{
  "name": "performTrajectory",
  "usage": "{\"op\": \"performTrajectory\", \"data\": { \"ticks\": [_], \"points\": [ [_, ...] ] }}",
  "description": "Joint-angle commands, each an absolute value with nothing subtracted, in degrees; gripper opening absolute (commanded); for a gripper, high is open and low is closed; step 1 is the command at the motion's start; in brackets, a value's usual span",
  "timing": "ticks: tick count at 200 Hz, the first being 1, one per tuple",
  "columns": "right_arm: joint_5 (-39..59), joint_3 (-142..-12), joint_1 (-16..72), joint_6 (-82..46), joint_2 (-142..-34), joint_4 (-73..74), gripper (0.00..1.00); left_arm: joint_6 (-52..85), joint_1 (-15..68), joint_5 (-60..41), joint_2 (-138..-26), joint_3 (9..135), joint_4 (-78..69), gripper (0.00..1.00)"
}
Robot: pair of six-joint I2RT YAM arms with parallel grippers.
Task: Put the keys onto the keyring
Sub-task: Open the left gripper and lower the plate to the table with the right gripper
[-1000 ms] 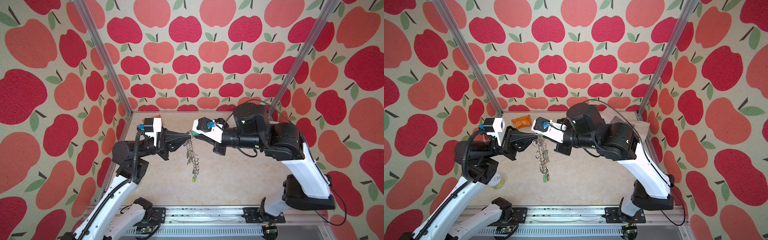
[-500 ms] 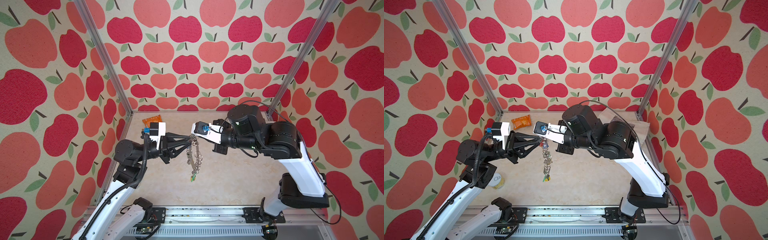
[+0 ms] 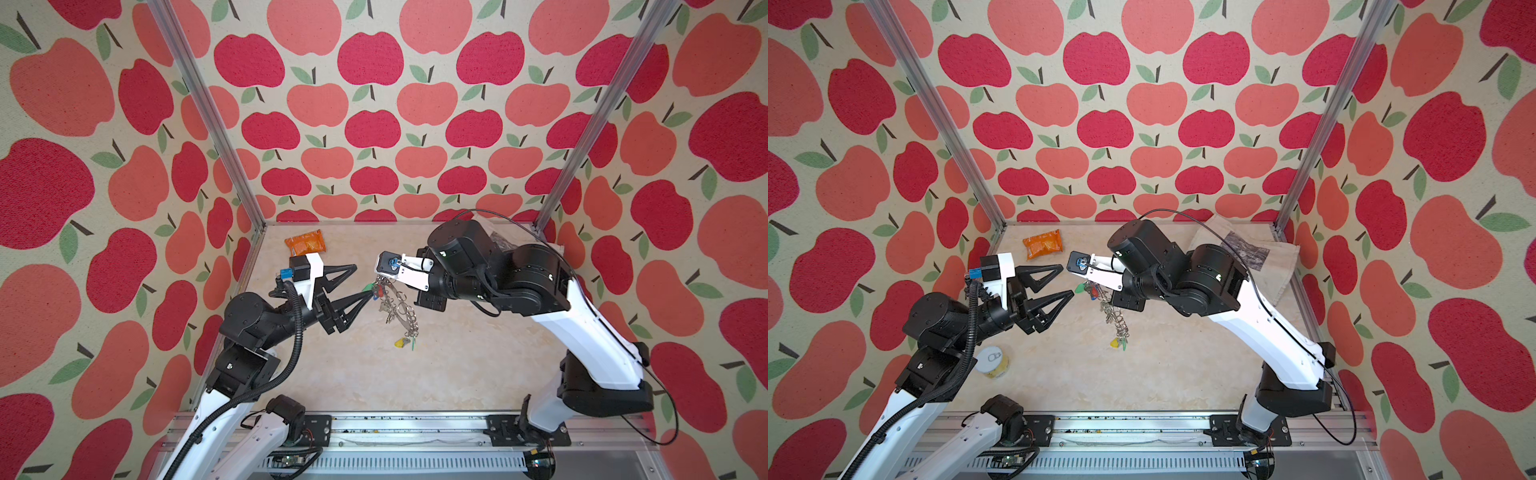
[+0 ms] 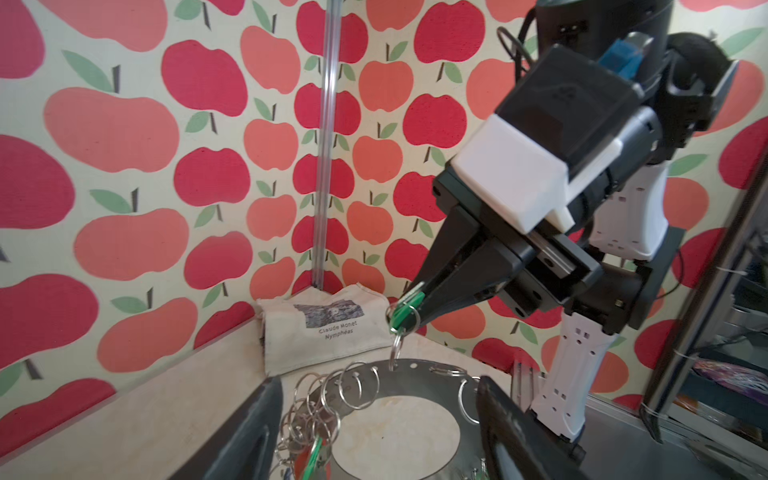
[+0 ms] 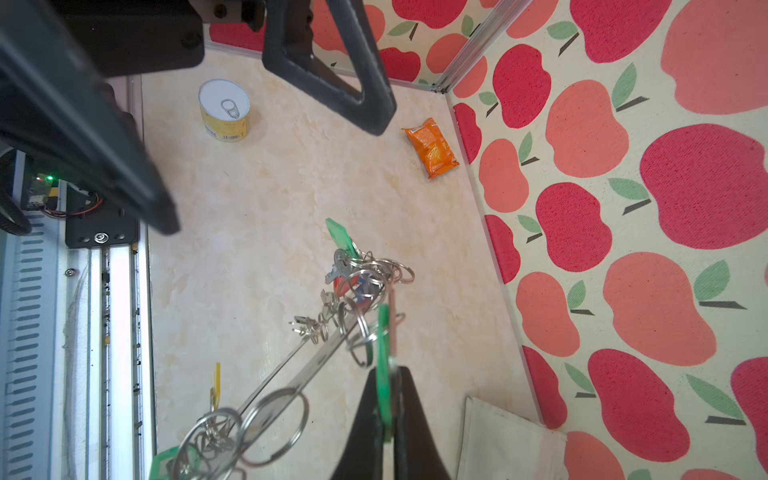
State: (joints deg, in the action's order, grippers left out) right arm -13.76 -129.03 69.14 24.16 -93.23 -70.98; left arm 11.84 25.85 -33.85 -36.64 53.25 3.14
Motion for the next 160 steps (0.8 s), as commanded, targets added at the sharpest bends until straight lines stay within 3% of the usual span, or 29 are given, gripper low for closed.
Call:
{"op": "performTrajectory", "data": {
  "ticks": [1, 49, 160],
  "points": [
    [-12.03, -123.65, 66.85, 20.79, -91.20, -66.58, 0.00, 9.02, 25.58, -19.73, -34.98, 54.73, 14.34, 0.80],
    [-4.53, -108.51, 63.75, 16.81, -89.93, -55.64, 0.00, 8.84, 25.50, -9.84, -28.32, 49.44, 19.86, 0.91],
    [5.81, -99.34, 61.00, 11.83, -99.71, -42.05, 0.00, 8.98, 25.40, -4.65, -21.64, 47.02, 23.91, 0.93]
  ]
}}
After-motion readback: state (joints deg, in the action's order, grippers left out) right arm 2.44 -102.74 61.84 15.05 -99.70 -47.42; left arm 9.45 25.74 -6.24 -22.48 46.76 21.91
